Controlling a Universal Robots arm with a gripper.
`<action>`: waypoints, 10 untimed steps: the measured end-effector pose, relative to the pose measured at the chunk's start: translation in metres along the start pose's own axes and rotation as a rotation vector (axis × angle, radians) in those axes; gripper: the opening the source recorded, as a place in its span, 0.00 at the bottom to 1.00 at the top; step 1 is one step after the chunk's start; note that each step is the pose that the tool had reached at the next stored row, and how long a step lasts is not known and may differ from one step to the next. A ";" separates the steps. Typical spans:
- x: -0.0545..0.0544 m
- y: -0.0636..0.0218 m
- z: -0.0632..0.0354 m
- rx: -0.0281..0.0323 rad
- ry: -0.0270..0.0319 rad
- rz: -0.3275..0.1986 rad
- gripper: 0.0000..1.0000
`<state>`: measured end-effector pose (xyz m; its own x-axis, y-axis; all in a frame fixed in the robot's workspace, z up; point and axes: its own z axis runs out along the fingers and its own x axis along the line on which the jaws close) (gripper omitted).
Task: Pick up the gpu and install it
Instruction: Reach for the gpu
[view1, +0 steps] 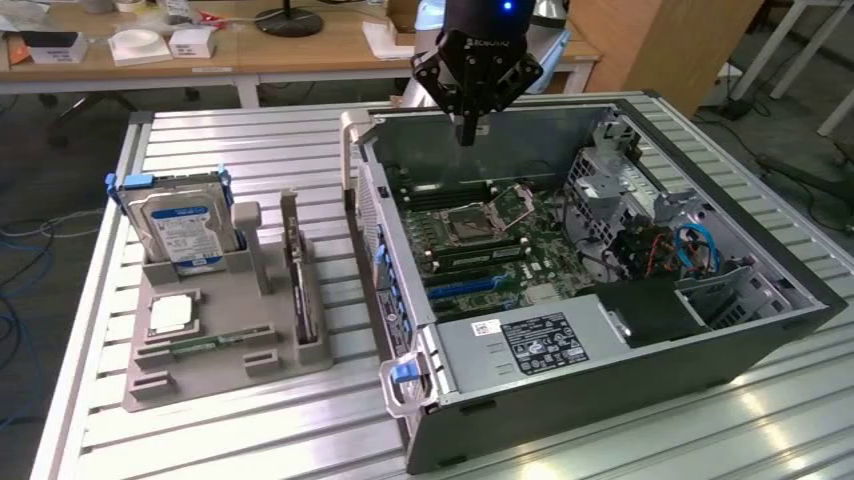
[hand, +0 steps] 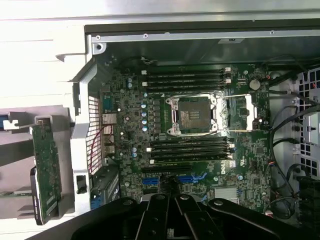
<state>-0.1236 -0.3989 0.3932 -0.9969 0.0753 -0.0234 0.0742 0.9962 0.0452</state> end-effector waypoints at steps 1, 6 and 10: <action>0.001 -0.0001 -0.0001 0.0002 0.0000 0.000 0.10; 0.006 -0.0004 -0.0002 0.0001 0.0000 0.000 0.10; 0.010 -0.0007 -0.0002 0.0001 0.0001 0.000 0.10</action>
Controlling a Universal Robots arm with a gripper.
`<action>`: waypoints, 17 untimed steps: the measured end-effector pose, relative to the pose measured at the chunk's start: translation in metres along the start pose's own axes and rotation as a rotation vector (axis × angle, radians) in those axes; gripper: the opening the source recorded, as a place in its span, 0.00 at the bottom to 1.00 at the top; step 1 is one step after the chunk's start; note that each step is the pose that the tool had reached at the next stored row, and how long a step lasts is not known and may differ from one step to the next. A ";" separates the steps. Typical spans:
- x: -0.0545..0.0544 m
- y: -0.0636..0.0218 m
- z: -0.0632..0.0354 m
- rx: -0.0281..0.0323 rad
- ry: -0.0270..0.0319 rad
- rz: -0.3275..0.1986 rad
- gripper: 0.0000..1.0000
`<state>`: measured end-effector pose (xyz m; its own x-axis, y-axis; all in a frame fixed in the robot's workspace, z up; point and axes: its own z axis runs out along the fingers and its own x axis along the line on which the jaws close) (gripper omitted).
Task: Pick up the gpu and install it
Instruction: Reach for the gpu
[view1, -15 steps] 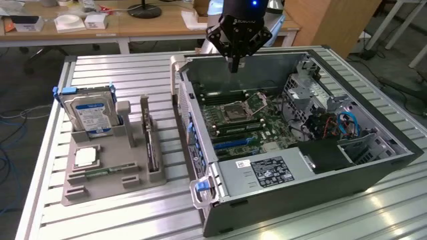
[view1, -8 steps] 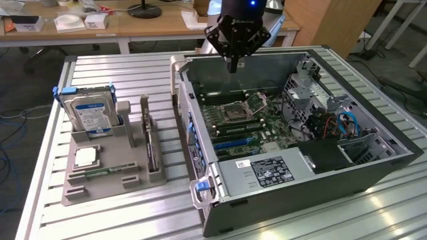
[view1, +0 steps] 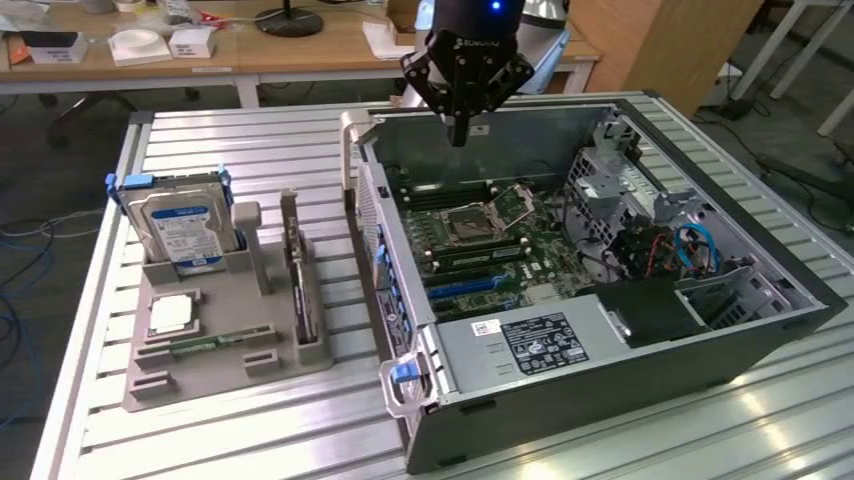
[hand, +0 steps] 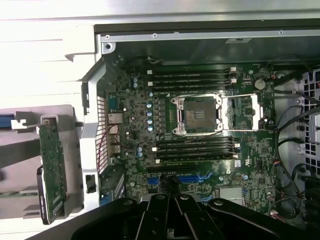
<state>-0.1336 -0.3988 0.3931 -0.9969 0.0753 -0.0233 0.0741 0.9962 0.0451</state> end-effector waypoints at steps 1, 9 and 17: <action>0.001 -0.0001 -0.0001 0.0001 0.0000 0.000 0.10; 0.010 -0.0007 -0.0002 0.0001 0.0000 0.000 0.10; 0.019 -0.0014 -0.0003 0.0001 0.0001 0.000 0.10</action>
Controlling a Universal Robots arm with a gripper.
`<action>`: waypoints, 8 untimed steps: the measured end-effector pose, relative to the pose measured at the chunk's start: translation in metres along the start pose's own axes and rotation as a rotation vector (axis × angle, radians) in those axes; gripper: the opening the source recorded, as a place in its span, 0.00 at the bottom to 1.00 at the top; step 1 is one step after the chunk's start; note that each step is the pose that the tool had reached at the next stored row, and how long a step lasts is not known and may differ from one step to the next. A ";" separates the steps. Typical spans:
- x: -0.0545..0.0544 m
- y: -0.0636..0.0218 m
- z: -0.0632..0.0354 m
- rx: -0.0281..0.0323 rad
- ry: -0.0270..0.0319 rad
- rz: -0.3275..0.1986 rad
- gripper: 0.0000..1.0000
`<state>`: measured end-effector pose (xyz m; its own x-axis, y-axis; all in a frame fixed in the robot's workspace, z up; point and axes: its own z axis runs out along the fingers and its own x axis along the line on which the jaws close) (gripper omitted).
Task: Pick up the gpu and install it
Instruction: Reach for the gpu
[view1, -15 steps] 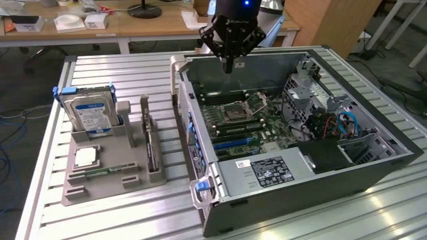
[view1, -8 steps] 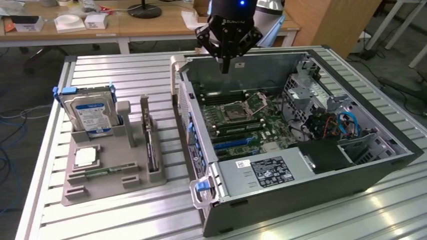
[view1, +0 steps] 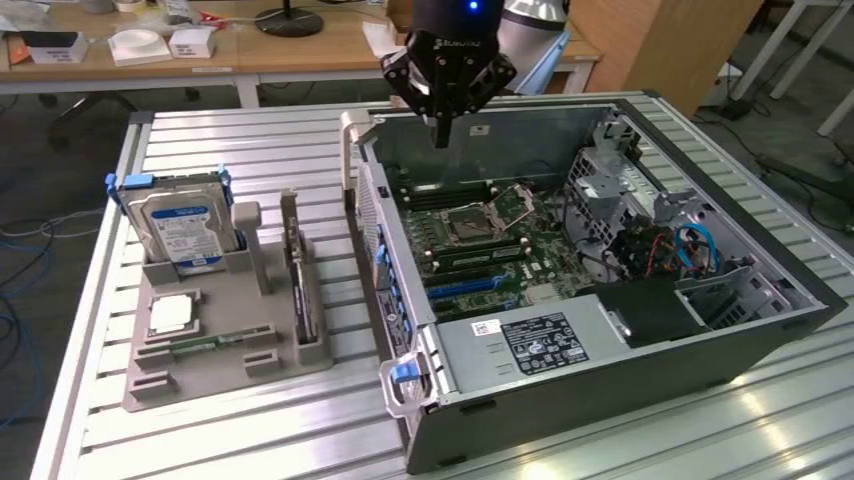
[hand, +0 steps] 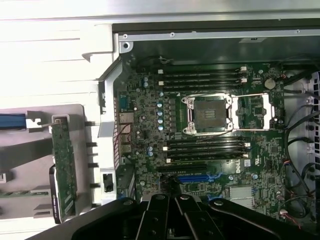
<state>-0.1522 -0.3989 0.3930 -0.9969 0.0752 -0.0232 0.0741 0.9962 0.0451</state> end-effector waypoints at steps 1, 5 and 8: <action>0.001 -0.0001 0.0000 0.0000 0.0000 0.000 0.10; 0.005 -0.0004 0.0000 0.0000 0.0001 0.000 0.10; 0.008 -0.0006 -0.0001 0.0000 0.0001 0.000 0.10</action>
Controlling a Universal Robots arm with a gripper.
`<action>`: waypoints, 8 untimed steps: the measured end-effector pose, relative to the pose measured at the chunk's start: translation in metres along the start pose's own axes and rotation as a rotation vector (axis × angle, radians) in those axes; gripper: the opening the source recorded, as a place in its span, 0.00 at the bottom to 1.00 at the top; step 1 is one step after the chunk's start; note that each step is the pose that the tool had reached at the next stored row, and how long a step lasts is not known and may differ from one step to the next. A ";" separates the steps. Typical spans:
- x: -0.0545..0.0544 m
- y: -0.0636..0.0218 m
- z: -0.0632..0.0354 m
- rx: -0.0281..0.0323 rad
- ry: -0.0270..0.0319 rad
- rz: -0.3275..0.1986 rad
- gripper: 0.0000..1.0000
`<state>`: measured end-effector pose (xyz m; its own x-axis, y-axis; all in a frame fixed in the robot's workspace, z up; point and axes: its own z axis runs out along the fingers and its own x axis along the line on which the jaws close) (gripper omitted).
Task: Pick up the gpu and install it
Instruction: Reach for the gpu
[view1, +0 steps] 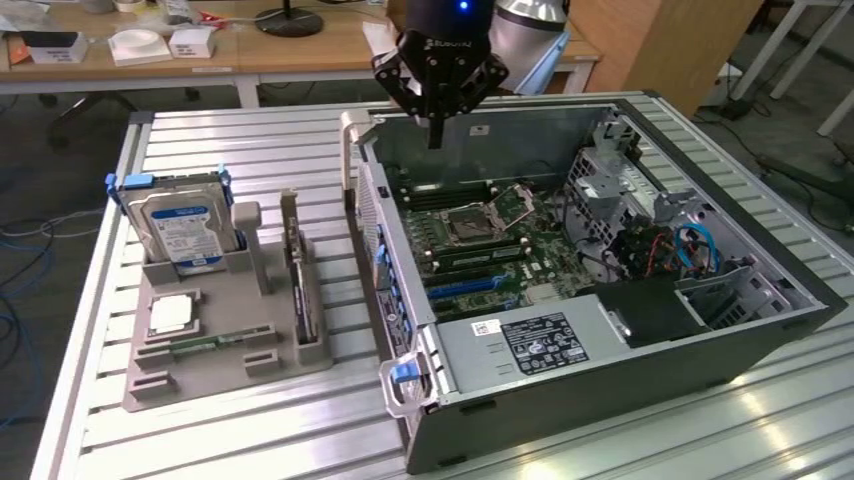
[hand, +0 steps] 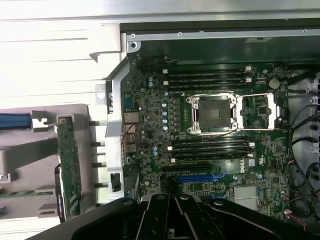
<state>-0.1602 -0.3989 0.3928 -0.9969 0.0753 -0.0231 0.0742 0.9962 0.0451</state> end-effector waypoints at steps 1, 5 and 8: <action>0.001 -0.0001 -0.0001 0.0001 0.0000 0.000 0.10; 0.005 -0.0003 -0.0001 0.0001 0.0001 0.000 0.10; 0.007 -0.0006 -0.0001 0.0001 0.0002 0.000 0.10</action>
<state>-0.1677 -0.3988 0.3928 -0.9969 0.0753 -0.0229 0.0742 0.9962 0.0451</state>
